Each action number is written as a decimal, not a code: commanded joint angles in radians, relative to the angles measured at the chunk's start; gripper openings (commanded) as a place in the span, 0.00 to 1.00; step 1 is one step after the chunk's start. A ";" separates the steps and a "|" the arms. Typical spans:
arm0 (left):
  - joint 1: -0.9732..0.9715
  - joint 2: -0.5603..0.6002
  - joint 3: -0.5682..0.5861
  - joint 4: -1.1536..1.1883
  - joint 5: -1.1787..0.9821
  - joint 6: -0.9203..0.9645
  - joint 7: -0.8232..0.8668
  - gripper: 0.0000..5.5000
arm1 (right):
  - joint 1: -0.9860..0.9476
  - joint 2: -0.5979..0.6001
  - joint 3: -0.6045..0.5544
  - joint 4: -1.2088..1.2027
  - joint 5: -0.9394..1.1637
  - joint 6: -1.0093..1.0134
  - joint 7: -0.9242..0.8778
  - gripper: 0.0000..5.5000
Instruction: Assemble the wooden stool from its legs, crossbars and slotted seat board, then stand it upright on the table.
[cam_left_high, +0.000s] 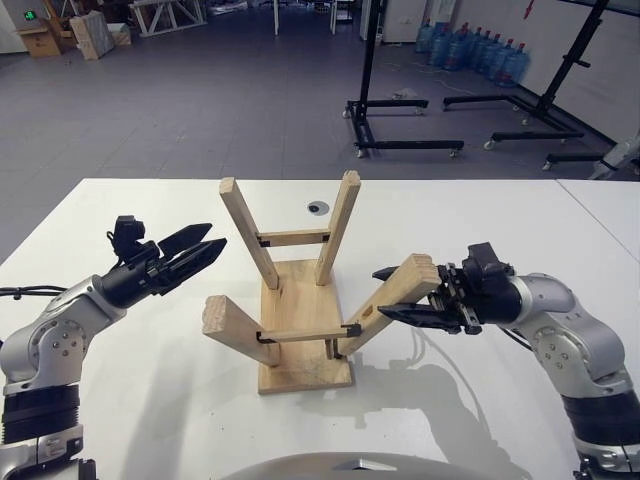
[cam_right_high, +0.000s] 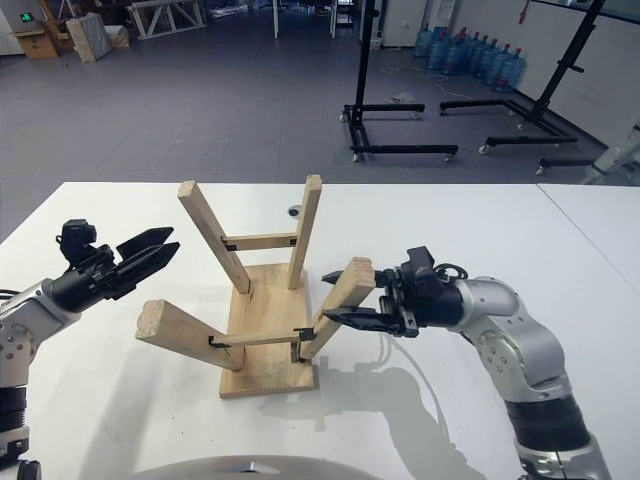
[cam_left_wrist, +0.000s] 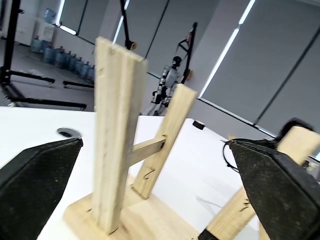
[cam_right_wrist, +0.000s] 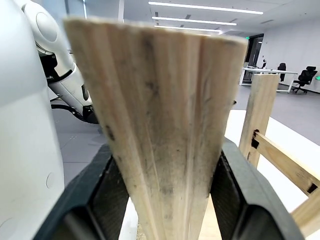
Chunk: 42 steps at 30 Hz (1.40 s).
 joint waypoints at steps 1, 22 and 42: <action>-0.050 0.030 -0.009 0.035 0.035 -0.016 -0.010 0.98 | 0.032 0.003 0.044 0.005 -0.064 -0.032 0.022 0.37; -0.056 -0.012 0.048 -0.100 -0.165 0.074 0.042 0.98 | 0.099 0.059 -0.012 -0.044 0.029 -0.073 -0.028 0.37; -0.007 -0.055 -0.003 -0.155 -0.138 0.031 0.056 0.98 | -0.033 -0.099 0.018 -0.018 -0.009 0.114 -0.039 0.37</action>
